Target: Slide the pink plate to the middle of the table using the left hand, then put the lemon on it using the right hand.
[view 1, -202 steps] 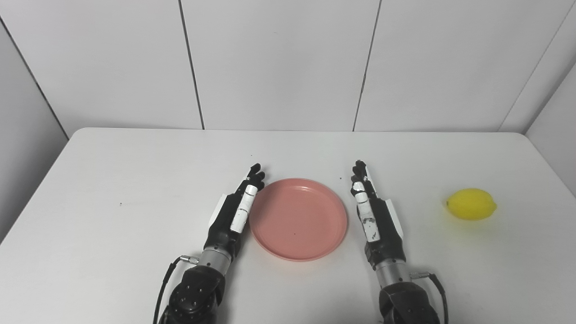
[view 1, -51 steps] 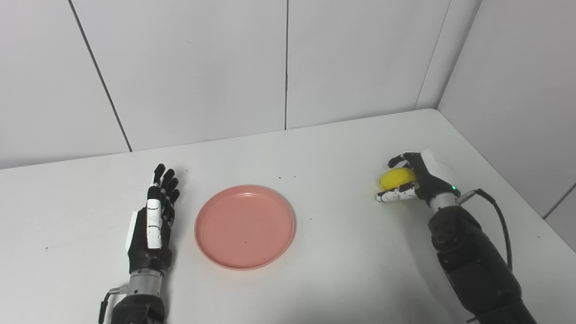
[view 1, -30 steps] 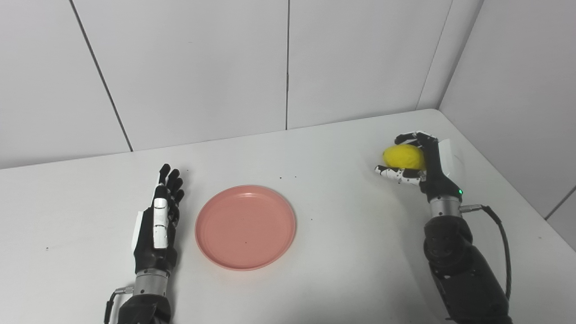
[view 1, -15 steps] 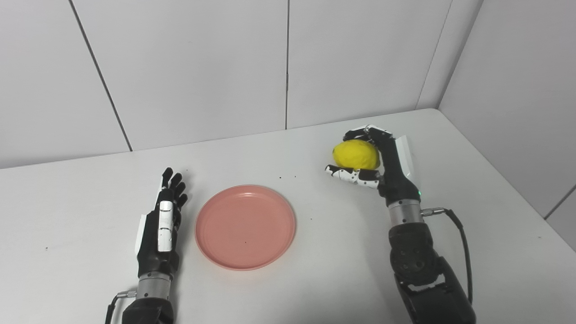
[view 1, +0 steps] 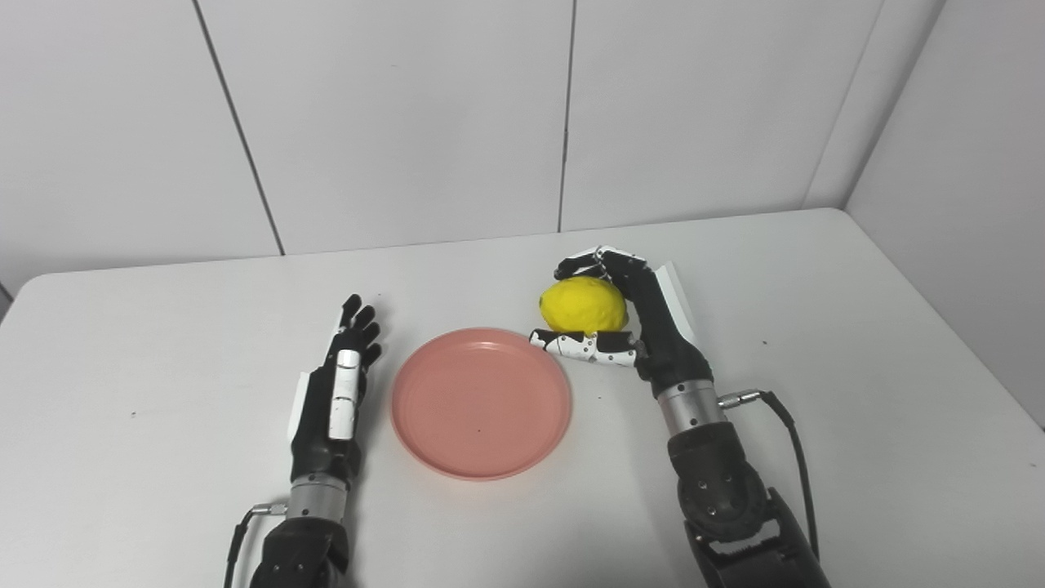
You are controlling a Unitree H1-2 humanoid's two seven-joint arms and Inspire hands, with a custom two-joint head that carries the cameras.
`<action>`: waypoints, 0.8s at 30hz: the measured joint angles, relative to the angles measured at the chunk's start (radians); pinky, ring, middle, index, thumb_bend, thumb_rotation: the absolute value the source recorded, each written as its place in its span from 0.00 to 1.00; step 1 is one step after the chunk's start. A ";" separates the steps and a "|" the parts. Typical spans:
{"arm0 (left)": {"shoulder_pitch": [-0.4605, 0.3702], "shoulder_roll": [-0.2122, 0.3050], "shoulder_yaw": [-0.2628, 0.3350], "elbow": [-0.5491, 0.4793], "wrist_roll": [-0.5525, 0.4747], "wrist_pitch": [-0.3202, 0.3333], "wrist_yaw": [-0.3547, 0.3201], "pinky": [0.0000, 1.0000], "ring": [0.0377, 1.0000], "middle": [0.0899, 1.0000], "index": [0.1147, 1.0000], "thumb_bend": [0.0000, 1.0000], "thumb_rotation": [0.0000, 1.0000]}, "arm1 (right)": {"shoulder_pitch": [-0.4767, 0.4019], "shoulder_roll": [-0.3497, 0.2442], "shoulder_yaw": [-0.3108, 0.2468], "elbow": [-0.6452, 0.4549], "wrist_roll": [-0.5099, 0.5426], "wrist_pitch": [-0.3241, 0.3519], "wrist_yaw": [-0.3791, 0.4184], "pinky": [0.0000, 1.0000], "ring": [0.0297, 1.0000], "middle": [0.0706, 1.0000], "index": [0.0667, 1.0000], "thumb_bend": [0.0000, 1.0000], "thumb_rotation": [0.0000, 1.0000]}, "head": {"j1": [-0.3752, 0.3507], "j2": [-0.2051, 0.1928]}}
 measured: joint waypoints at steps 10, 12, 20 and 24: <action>0.001 -0.017 -0.007 -0.017 0.018 0.029 0.009 0.94 0.95 0.94 0.93 0.62 1.00 | -0.006 0.017 0.043 0.002 -0.015 -0.003 0.029 0.40 0.41 0.46 0.48 0.52 0.00 | 0.095 0.003; 0.001 -0.019 -0.008 -0.025 0.018 0.029 0.009 0.95 0.96 0.94 0.93 0.60 1.00 | -0.008 0.016 0.048 0.006 -0.014 -0.004 0.037 0.41 0.42 0.45 0.48 0.52 0.00 | 0.110 0.002; 0.001 -0.032 -0.012 -0.029 0.025 0.034 0.011 0.97 0.97 0.95 0.93 0.61 1.00 | -0.039 0.012 0.080 0.064 -0.010 -0.008 0.081 0.45 0.43 0.45 0.46 0.52 0.00 | 0.141 -0.002; 0.001 -0.036 -0.012 -0.029 0.032 0.048 0.011 0.97 0.96 0.95 0.93 0.62 1.00 | -0.040 0.011 0.098 0.107 -0.027 -0.011 0.089 0.44 0.43 0.46 0.45 0.52 0.00 | 0.147 -0.005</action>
